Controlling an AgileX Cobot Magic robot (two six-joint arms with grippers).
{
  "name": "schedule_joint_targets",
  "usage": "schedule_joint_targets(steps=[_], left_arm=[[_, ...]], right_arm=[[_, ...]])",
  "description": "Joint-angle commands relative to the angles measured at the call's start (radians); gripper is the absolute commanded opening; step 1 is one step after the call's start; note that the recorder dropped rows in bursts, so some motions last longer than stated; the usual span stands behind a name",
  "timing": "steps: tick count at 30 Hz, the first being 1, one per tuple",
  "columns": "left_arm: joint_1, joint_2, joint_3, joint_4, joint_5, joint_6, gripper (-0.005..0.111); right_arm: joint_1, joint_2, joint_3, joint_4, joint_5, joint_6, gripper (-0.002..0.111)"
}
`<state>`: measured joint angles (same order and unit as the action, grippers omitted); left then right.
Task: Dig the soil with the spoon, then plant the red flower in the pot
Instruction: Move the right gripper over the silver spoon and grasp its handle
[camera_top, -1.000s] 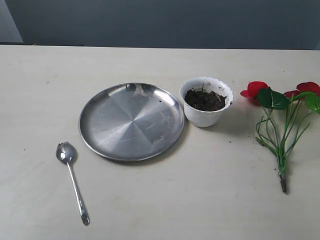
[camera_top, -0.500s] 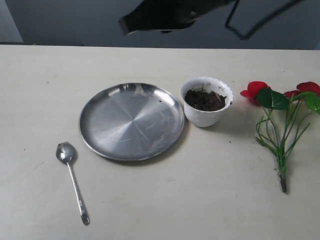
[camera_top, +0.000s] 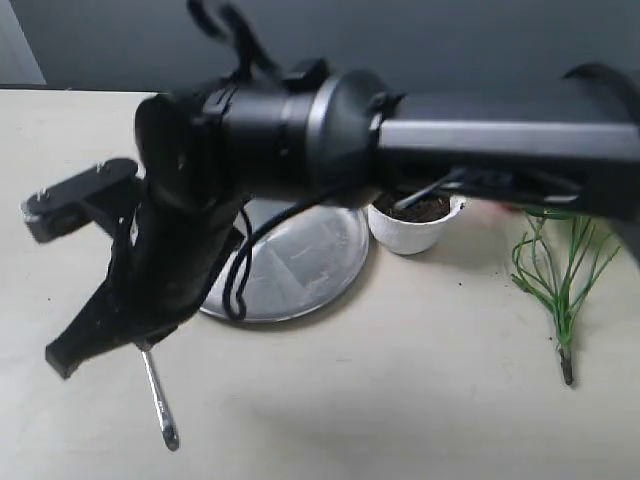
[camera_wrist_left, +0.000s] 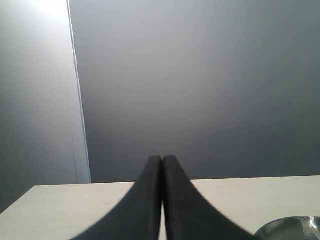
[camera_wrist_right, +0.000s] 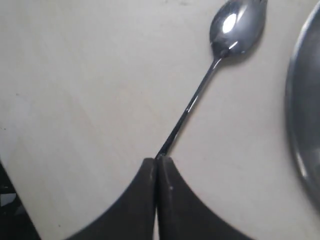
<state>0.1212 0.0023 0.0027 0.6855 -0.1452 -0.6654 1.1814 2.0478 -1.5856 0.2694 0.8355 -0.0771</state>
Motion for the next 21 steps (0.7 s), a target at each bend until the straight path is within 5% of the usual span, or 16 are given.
schedule_joint_targets(steps=[1,8,15,21], left_arm=[[-0.004,-0.002,-0.003,-0.007,-0.005,-0.005,0.0],[-0.004,-0.002,-0.003,-0.007,-0.005,-0.005,0.0],[-0.004,-0.002,-0.003,-0.007,-0.005,-0.005,0.0],[-0.004,-0.002,-0.003,-0.007,-0.005,-0.005,0.0]], right_arm=[[0.053,0.073,-0.009,-0.085,-0.015,0.057,0.001],[0.057,0.108,-0.009,-0.081,0.0,0.112,0.004],[0.057,0.108,-0.014,-0.078,-0.021,0.142,0.043],[0.057,0.127,-0.014,-0.088,-0.067,0.157,0.04]])
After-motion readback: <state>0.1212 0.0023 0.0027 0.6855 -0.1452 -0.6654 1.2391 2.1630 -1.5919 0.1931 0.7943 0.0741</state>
